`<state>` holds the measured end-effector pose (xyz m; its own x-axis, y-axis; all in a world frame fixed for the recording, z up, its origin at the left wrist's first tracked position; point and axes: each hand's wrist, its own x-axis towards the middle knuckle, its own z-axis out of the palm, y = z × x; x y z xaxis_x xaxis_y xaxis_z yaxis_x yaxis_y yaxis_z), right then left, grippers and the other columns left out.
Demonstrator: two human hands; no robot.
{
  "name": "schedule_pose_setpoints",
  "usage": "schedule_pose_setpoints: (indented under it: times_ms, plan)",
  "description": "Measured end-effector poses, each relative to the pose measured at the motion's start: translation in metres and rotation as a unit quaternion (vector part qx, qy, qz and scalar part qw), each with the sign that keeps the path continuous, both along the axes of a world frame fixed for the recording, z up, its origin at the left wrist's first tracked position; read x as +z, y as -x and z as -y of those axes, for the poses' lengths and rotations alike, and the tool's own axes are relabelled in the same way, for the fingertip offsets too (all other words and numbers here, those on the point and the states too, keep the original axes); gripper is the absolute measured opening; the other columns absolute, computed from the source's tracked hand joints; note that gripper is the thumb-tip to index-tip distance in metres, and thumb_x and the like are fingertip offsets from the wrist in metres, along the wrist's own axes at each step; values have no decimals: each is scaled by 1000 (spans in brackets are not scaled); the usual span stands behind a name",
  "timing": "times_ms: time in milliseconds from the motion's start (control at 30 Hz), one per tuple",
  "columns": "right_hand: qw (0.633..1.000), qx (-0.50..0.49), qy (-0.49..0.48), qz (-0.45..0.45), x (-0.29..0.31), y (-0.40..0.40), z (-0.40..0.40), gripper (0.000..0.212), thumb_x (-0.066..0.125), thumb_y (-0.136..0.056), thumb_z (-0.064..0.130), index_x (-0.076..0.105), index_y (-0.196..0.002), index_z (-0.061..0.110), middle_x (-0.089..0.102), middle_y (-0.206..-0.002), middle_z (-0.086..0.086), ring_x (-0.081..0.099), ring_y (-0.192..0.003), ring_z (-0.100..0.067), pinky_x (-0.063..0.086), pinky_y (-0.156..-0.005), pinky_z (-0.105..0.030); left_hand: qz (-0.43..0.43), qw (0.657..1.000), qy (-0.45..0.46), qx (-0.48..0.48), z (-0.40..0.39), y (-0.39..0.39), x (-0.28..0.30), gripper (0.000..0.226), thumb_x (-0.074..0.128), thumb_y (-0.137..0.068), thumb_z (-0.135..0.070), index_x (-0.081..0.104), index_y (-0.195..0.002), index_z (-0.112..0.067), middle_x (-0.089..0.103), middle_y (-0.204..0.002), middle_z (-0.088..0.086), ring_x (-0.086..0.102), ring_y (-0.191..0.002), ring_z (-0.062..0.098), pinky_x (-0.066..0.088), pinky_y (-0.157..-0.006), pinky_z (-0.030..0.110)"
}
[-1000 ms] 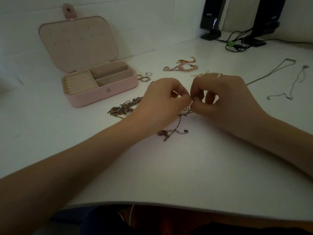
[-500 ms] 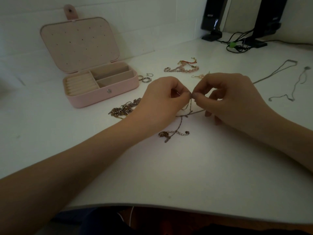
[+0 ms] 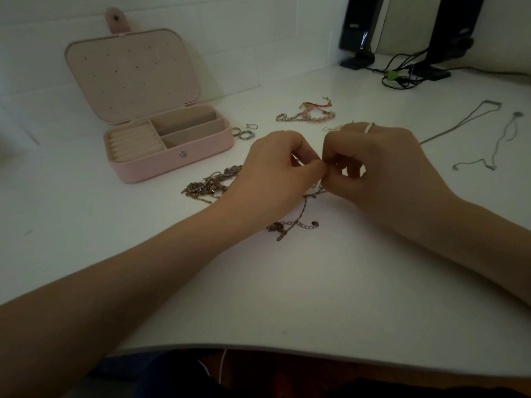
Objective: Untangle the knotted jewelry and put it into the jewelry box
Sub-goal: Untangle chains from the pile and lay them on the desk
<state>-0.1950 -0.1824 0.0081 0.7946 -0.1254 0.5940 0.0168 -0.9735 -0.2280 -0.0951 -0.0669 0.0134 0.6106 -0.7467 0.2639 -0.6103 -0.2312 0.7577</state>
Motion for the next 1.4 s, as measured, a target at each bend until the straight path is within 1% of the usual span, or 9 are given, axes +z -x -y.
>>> schedule_pose_setpoints:
  times_ms: [200, 333, 467, 600, 800, 900, 1000, 1233, 1400]
  plan:
    - [999, 11, 44, -3, -2, -2, -4, 18, 56, -73, 10, 40, -71, 18, 38, -65, 4, 38, -57, -17, 26, -51, -25, -50, 999, -8, 2, 0, -1, 0, 17, 67, -83, -15, 63, -66, -18, 48, -39, -21, 45, -40, -5, 29, -40, 6]
    - [999, 1, 35, 21, 0, 0, -1, 6, 55, -78, 10, 52, -73, 8, 48, -67, 0, 47, -59, -20, 42, -52, -35, -31, 999, 1, 40, -2, -8, -2, 9, 67, -83, -17, 69, -76, -11, 53, -53, -15, 47, -45, -7, 32, -45, 5]
    - [993, 13, -117, 8, 2, 3, 2, 3, 62, -82, 10, 63, -79, 9, 56, -69, 9, 56, -64, -14, 48, -55, -29, -24, 998, 45, 36, -3, -6, 5, 8, 68, -85, -20, 71, -78, -17, 63, -63, -8, 53, -53, -3, 38, -50, 5]
    - [988, -4, -157, 3, 2, 3, 6, 5, 63, -84, 13, 65, -79, 13, 58, -71, 11, 59, -66, -14, 48, -53, -29, -11, 1000, 21, 20, -2, -2, 3, 9, 68, -85, -24, 74, -82, -17, 70, -75, -5, 61, -69, 5, 41, -55, 10]
    - [992, -7, -126, 11, 3, 4, 6, 6, 63, -85, 16, 66, -80, 16, 57, -72, 17, 58, -66, -11, 50, -57, -26, -21, 999, 27, 4, -3, -3, 2, 7, 70, -84, -21, 74, -81, -17, 69, -73, 1, 61, -67, 11, 40, -54, 10]
    - [997, -5, -79, 14, 3, 4, 6, 4, 63, -83, 15, 64, -79, 17, 54, -70, 18, 54, -62, -10, 41, -56, -16, -27, 999, 37, -5, -3, -3, 3, 7, 67, -85, -15, 72, -79, -13, 65, -70, -8, 56, -61, 1, 40, -55, 6]
    - [998, -5, -62, 12, 3, 3, 5, 3, 59, -78, 19, 61, -78, 16, 55, -71, 14, 54, -60, -9, 40, -57, -18, -28, 999, 37, -12, -3, -2, 2, 8, 65, -84, -12, 71, -78, -12, 62, -66, -12, 52, -59, -1, 40, -56, 7]
    - [996, -9, -90, 23, 4, 4, 4, 4, 60, -78, 17, 62, -78, 15, 57, -72, 13, 55, -61, -11, 46, -59, -27, -32, 998, 54, -5, -4, -4, 2, 8, 67, -82, -12, 68, -73, -12, 59, -63, -14, 51, -58, 0, 40, -53, 7]
    - [989, 9, -149, 16, 4, 3, 0, 3, 62, -80, 14, 63, -77, 13, 56, -69, 13, 57, -61, -15, 47, -47, -20, -40, 998, 54, -3, -4, -4, 1, 8, 67, -80, -12, 68, -73, -12, 58, -56, -18, 49, -53, -3, 37, -50, 6]
